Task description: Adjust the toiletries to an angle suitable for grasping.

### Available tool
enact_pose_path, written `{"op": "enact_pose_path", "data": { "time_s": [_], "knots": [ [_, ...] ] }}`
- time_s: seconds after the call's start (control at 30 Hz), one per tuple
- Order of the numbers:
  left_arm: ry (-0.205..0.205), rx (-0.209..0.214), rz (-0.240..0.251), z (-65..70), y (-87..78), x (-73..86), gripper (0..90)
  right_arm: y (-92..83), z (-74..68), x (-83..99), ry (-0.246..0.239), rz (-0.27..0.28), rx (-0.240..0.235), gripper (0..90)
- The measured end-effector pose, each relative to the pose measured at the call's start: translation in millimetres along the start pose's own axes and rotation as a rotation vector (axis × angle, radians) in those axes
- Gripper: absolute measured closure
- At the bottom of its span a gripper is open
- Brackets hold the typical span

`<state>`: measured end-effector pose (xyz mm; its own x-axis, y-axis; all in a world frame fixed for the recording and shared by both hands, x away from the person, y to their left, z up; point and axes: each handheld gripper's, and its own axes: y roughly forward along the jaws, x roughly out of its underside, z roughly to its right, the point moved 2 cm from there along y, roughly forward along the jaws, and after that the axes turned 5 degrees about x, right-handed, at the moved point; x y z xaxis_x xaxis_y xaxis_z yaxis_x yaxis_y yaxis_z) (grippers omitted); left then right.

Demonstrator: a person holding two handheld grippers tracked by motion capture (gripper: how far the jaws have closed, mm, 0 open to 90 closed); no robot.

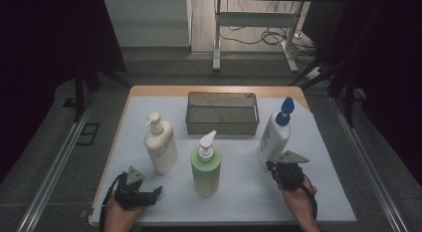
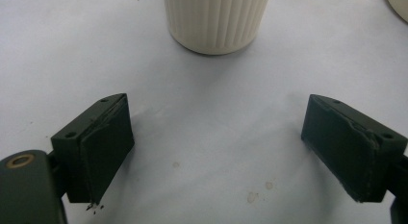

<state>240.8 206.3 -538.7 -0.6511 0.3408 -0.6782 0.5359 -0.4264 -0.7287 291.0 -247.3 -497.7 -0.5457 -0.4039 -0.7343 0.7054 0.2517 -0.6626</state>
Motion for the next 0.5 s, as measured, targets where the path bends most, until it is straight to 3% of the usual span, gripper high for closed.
{"op": "enact_pose_path", "data": {
  "time_s": [0.5],
  "knots": [
    [0.000,0.000,0.000,0.0,0.0,0.0,10.5,0.2,22.3,6.9,0.039,-0.014,0.044,88.6]
  ]
}}
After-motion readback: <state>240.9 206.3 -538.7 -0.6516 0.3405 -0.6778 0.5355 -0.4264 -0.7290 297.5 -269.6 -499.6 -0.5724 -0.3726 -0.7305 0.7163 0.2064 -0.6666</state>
